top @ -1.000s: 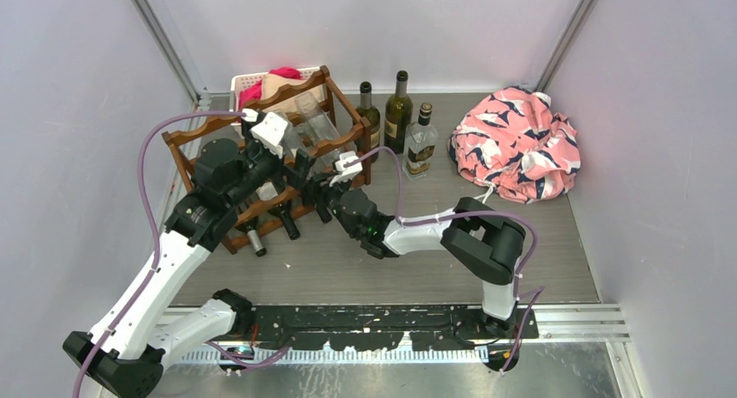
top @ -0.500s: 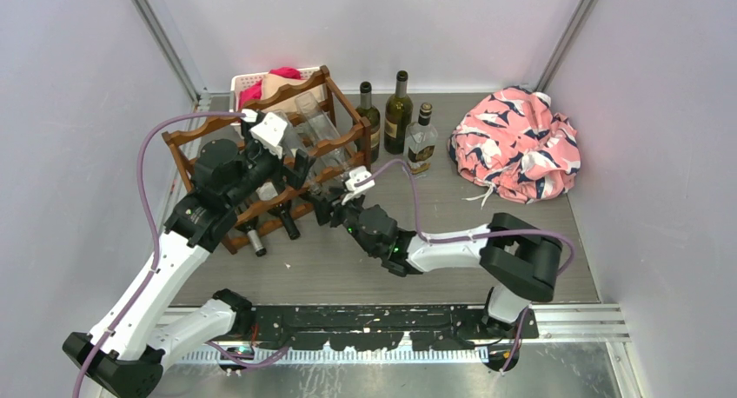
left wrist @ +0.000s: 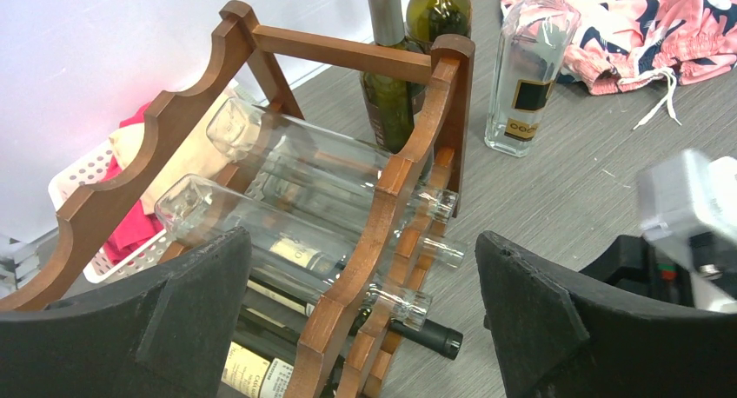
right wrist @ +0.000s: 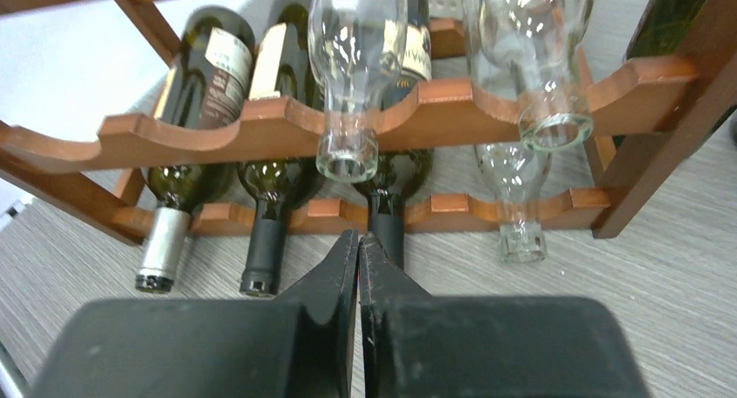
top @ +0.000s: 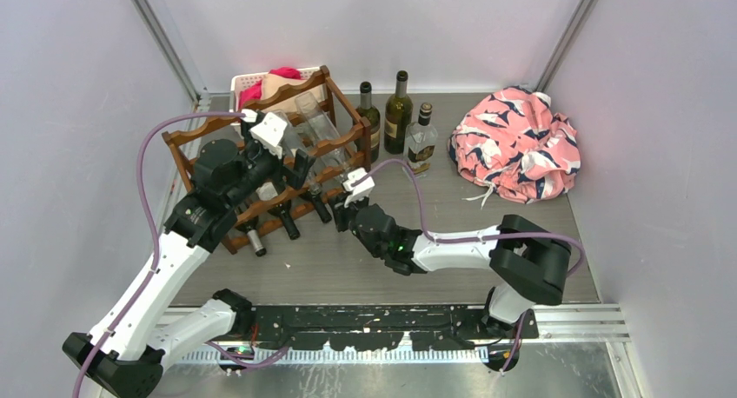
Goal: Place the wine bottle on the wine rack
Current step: Place the wine bottle in the wine rack.
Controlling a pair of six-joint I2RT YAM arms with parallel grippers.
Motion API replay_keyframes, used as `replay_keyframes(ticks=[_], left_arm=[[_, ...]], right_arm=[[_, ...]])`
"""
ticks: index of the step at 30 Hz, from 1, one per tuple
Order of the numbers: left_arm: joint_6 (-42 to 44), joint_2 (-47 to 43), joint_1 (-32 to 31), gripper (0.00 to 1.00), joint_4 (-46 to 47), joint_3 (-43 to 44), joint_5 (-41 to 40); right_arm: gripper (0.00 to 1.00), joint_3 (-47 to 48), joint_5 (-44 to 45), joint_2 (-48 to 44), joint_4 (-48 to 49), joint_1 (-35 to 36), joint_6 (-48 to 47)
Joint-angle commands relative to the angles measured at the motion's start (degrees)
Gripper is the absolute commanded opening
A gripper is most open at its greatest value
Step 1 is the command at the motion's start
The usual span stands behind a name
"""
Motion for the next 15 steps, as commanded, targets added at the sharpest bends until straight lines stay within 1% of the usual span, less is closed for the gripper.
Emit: replay_keyframes(ticks=[1, 5, 15], left_arm=[[0.14, -1.23, 0.39, 0.99, 4.09, 0.10, 0.02], [0.23, -1.23, 0.39, 0.99, 4.06, 0.09, 0.08], [0.34, -1.43, 0.39, 0.99, 4.00, 0.08, 0.11]], right_arm=[[0.08, 3.49, -1.64, 1.59, -2.52, -0.94, 2.32], [0.08, 5.03, -3.70, 3.05, -4.33, -2.17, 3.44], [0.08, 8.03, -8.01, 5.68, -4.81, -4.00, 4.84]])
